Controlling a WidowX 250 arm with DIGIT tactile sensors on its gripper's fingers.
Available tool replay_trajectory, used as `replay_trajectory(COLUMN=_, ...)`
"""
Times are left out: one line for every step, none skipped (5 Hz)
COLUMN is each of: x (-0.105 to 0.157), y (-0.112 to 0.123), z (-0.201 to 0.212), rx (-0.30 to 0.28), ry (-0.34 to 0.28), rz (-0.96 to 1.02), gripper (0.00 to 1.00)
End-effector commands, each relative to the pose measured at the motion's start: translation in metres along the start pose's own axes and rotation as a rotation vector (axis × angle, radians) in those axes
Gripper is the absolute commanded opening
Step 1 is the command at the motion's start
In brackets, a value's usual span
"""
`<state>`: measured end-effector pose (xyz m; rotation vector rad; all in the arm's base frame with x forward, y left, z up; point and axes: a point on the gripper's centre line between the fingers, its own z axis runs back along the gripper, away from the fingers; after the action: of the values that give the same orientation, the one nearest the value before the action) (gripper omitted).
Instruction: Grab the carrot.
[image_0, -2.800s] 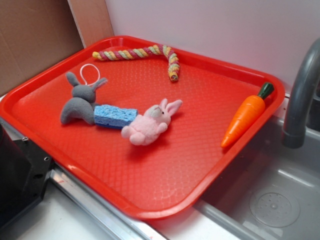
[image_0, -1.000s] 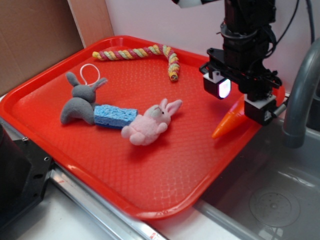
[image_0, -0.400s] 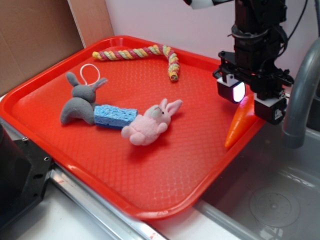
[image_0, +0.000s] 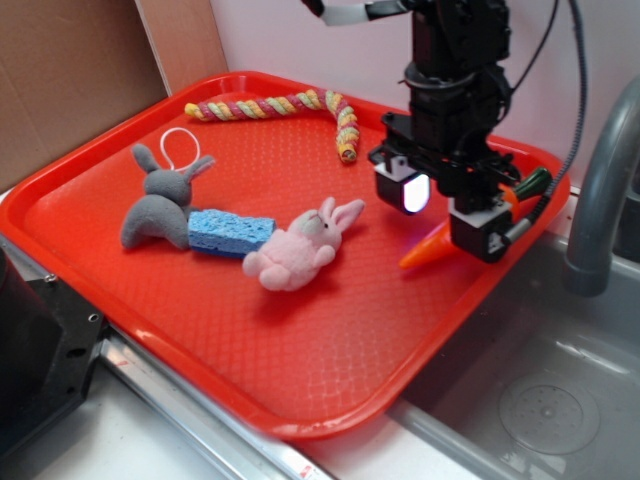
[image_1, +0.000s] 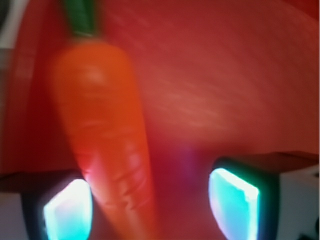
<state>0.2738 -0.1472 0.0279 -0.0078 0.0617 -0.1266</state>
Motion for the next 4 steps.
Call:
replay_trajectory(x=0.017, y=0.0, z=0.027, rx=-0.052, ry=-0.057, rz=-0.062, gripper=1.0)
replay_trajectory(x=0.035, y=-0.011, z=0.017, rx=-0.034, ry=0.028, rz=-0.211, gripper=1.0)
replay_trajectory(x=0.039, y=-0.02, z=0.015, rx=0.018, ry=0.027, rz=-0.29, gripper=1.0)
replay_trajectory(x=0.035, y=-0.023, z=0.012, rx=-0.002, ry=0.014, rz=-0.299, gripper=0.99)
